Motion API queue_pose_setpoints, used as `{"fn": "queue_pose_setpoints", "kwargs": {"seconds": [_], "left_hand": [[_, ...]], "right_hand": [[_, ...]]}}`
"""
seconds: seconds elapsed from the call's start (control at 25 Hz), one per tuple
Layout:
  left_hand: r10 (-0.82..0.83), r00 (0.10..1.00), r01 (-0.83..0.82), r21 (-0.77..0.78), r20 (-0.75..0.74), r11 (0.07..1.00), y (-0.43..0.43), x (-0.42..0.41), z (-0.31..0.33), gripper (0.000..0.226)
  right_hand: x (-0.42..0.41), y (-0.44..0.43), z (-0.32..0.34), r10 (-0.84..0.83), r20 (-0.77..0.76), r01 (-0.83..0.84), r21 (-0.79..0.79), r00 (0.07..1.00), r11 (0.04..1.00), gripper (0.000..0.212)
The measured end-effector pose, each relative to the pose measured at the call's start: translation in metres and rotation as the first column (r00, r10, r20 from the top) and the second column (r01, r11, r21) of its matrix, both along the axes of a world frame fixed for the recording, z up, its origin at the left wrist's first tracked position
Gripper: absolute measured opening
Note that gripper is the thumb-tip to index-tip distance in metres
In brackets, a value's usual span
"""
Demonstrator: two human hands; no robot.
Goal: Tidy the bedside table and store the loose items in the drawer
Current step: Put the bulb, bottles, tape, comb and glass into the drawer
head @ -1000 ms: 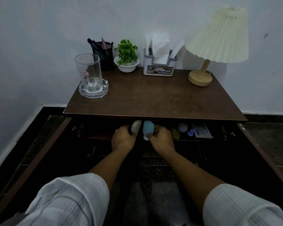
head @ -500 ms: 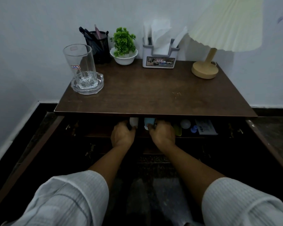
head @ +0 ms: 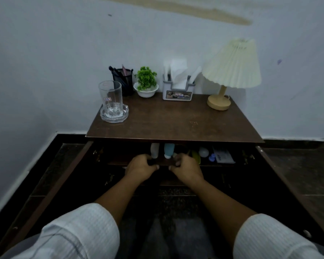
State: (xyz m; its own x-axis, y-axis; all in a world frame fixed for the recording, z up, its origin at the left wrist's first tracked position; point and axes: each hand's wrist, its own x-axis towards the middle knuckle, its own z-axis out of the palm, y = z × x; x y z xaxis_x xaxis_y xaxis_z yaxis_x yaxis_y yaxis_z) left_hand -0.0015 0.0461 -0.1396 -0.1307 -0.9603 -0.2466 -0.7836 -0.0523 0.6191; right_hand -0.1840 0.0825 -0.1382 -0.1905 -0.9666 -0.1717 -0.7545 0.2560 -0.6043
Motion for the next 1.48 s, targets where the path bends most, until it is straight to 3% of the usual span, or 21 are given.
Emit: {"fn": "queue_pose_setpoints", "kwargs": {"seconds": [0.16,0.24,0.4,0.52,0.6,0.76,0.84,1.0,1.16,1.48], "left_hand": [[-0.115,0.991,0.122,-0.091,0.075,0.988,0.021,0.025,0.05,0.037],[-0.1,0.994,0.105,-0.141,0.042,0.984,0.022,0.042,0.074,0.023],[0.125,0.976,-0.183,-0.366,-0.176,0.912,0.017,0.078,0.113,0.01],[0.311,0.863,-0.467,-0.395,-0.399,0.791,0.004,0.096,0.116,0.01],[0.34,0.838,-0.508,-0.385,-0.427,0.77,-0.012,0.103,0.11,0.021],[0.295,0.844,-0.467,-0.343,-0.447,0.815,-0.048,0.11,0.103,0.053],[0.244,0.851,-0.431,-0.351,-0.466,0.832,-0.061,0.11,0.099,0.062],[0.227,0.837,-0.43,-0.343,-0.497,0.835,-0.083,0.108,0.095,0.072],[0.221,0.845,-0.419,-0.349,-0.486,0.838,-0.096,0.106,0.094,0.08],[0.16,0.757,-0.446,-0.323,-0.633,0.835,-0.109,0.106,0.106,0.067]], "right_hand": [[0.011,0.018,0.045,0.094,0.014,-0.092,-0.086,0.996,0.992,0.026],[0.023,0.019,0.07,0.15,0.012,-0.145,-0.167,0.989,0.975,0.023],[0.058,0.003,0.11,0.207,0.065,-0.176,-0.314,0.976,0.933,0.019],[0.083,-0.026,0.128,0.214,0.155,-0.151,-0.341,0.964,0.928,0.027],[0.097,-0.05,0.132,0.21,0.167,-0.148,-0.323,0.963,0.935,0.042],[0.115,-0.094,0.123,0.245,0.079,-0.217,-0.258,0.966,0.941,0.082],[0.122,-0.11,0.116,0.28,0.017,-0.267,-0.255,0.96,0.929,0.092],[0.136,-0.134,0.109,0.311,-0.139,-0.338,-0.28,0.94,0.898,0.093],[0.148,-0.153,0.103,0.287,-0.196,-0.331,-0.249,0.938,0.91,0.095],[0.153,-0.156,0.097,0.247,-0.229,-0.308,-0.288,0.942,0.907,0.098]]}}
